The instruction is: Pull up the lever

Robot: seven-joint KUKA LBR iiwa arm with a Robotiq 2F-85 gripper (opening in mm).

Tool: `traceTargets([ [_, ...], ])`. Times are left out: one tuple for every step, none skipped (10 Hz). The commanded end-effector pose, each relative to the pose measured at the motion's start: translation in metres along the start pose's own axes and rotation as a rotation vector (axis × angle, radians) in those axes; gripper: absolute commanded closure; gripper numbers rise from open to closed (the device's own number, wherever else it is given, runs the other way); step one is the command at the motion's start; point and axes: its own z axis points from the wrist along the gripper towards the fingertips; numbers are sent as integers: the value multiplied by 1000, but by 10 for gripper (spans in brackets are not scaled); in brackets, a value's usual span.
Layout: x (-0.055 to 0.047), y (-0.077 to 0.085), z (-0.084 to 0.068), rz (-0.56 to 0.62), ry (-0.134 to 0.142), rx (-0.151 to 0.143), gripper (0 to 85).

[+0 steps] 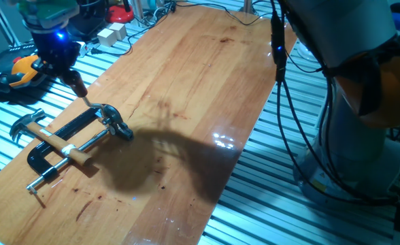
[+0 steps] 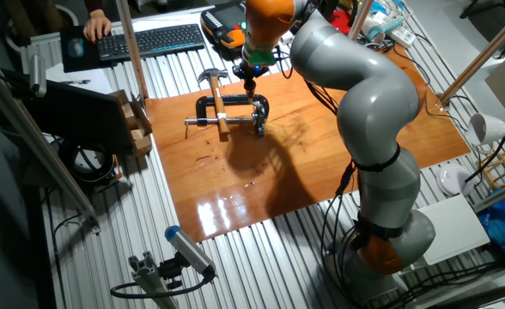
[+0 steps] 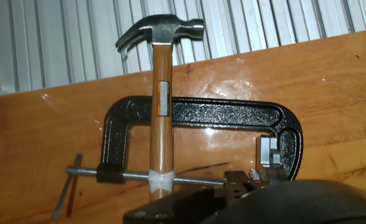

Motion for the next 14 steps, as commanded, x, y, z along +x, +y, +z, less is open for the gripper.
traceTargets([
  [3, 0, 1, 3, 1, 1, 850],
  [6, 1, 0, 4, 7, 5, 850],
  [9, 0, -2, -1, 13, 7, 850],
  [12, -1, -3, -3, 16, 8, 850],
  [14, -2, -3, -6, 20, 13, 850],
  [16, -3, -2, -6, 20, 14, 850],
  [17, -3, -2, -6, 24, 15, 850],
  [20, -4, -3, -8, 36, 16, 850],
  [22, -4, -4, -11, 40, 17, 850],
  [24, -4, -5, -11, 43, 17, 850],
  [27, -6, -6, -14, 47, 18, 850],
  [30, -7, -7, -15, 49, 15, 850],
  [31, -7, -7, -17, 52, 15, 850],
  [32, -7, -6, -18, 57, 16, 850],
])
